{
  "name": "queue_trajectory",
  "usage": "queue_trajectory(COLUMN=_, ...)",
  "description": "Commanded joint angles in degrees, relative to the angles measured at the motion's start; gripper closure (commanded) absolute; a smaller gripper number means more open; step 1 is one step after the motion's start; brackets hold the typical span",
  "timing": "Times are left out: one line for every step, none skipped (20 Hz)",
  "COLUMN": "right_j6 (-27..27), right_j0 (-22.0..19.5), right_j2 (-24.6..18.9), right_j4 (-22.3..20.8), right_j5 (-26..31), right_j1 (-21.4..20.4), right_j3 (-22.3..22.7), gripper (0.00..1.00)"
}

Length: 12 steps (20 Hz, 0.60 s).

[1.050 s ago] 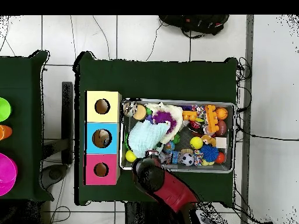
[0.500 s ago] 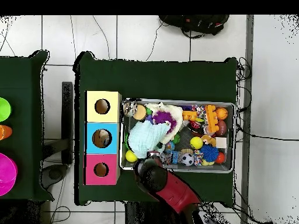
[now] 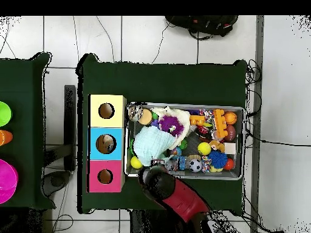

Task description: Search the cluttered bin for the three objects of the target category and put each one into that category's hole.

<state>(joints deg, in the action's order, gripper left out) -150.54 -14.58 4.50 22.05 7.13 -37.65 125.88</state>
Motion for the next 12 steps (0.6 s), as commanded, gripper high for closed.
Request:
queue_trajectory(right_j6=-6.56, right_j0=0.54, right_j2=-0.1, right_j4=2.52, right_j5=10.8, right_j1=0.61, right_j3=-7.58, gripper=0.0)
queue_trajectory(right_j6=-6.53, right_j0=0.69, right_j2=0.53, right_j4=2.35, right_j5=12.2, right_j1=0.71, right_j3=-8.39, gripper=0.0)
queue_trajectory(right_j6=-6.57, right_j0=0.93, right_j2=1.13, right_j4=2.16, right_j5=13.69, right_j1=0.83, right_j3=-9.27, gripper=0.0)
queue_trajectory(right_j6=-6.53, right_j0=0.97, right_j2=1.61, right_j4=1.9, right_j5=14.99, right_j1=0.92, right_j3=-10.0, gripper=0.0)
queue_trajectory(right_j6=-6.48, right_j0=1.01, right_j2=2.09, right_j4=1.64, right_j5=16.29, right_j1=1.0, right_j3=-10.73, gripper=0.0)
queue_trajectory(right_j6=-6.34, right_j0=0.89, right_j2=2.37, right_j4=1.33, right_j5=17.24, right_j1=1.03, right_j3=-11.17, gripper=0.0)
queue_trajectory(right_j6=-6.12, right_j0=0.55, right_j2=2.45, right_j4=1.08, right_j5=17.95, right_j1=0.88, right_j3=-11.46, gripper=0.0)
queue_trajectory(right_j6=-5.96, right_j0=0.37, right_j2=2.7, right_j4=0.85, right_j5=18.53, right_j1=0.91, right_j3=-11.9, gripper=0.0)
queue_trajectory(right_j6=-5.76, right_j0=0.14, right_j2=2.75, right_j4=0.73, right_j5=18.61, right_j1=1.07, right_j3=-12.14, gripper=0.0)
queue_trajectory(right_j6=-5.58, right_j0=-0.18, right_j2=2.71, right_j4=0.65, right_j5=18.58, right_j1=1.11, right_j3=-12.35, gripper=0.0)
queue_trajectory(right_j6=-5.5, right_j0=-0.37, right_j2=2.6, right_j4=0.69, right_j5=18.07, right_j1=1.27, right_j3=-12.31, gripper=0.0)
queue_trajectory(right_j6=-5.38, right_j0=-0.59, right_j2=2.61, right_j4=0.64, right_j5=17.88, right_j1=1.25, right_j3=-12.34, gripper=0.0)
